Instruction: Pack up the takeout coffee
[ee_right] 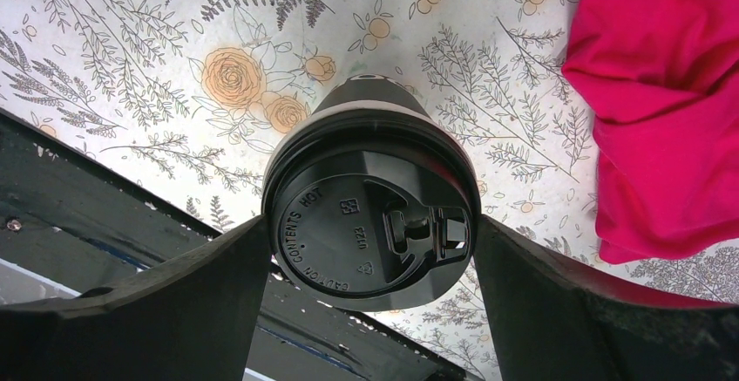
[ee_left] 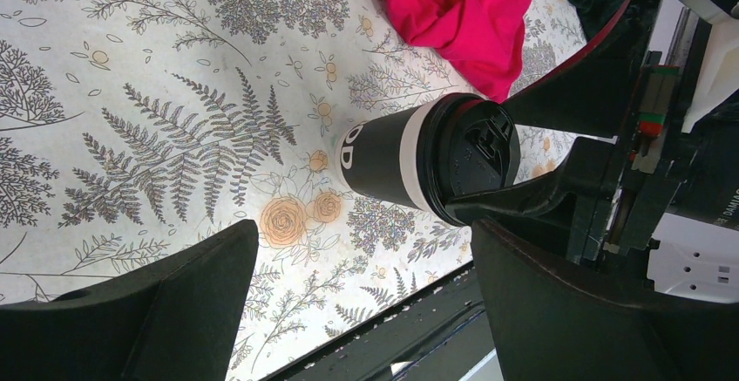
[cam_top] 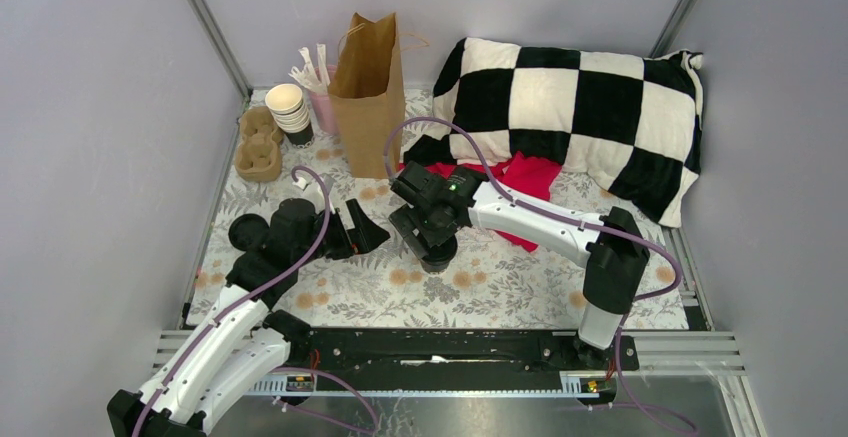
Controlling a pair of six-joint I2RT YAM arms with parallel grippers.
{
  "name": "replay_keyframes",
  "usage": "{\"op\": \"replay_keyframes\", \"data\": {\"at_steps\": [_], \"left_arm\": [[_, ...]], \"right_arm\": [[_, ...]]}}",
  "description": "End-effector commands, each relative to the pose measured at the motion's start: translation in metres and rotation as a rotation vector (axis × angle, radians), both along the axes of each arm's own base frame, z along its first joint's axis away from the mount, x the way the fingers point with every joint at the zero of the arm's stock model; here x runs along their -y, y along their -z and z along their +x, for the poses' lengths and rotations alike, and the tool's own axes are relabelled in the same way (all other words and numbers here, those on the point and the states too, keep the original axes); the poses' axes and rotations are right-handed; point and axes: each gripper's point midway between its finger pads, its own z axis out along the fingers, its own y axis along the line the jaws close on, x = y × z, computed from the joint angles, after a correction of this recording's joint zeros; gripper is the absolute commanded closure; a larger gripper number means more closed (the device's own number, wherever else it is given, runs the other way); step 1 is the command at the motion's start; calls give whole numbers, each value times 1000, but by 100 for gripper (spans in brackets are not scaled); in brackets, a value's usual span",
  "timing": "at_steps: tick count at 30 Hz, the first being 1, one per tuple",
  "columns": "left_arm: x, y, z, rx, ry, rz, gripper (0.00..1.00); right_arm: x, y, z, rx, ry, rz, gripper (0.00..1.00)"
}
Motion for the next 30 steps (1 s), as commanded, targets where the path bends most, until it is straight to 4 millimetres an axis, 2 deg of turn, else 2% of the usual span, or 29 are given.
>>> {"op": "replay_keyframes", "data": {"at_steps": [1, 23, 26, 30], "left_arm": [[3, -9, 5, 57, 11, -20, 4], [5, -7, 4, 52, 24, -27, 4], [7, -6, 4, 47, 32, -31, 4], [19, -7, 1, 35, 100, -65, 3]], "right_arm": [[-6, -7, 4, 31, -1, 2, 10], [-14, -10, 11, 53, -10, 7, 6], [-15, -24, 13, 74, 8, 27, 5], [-9, -61, 10, 112, 44, 90, 3]]}}
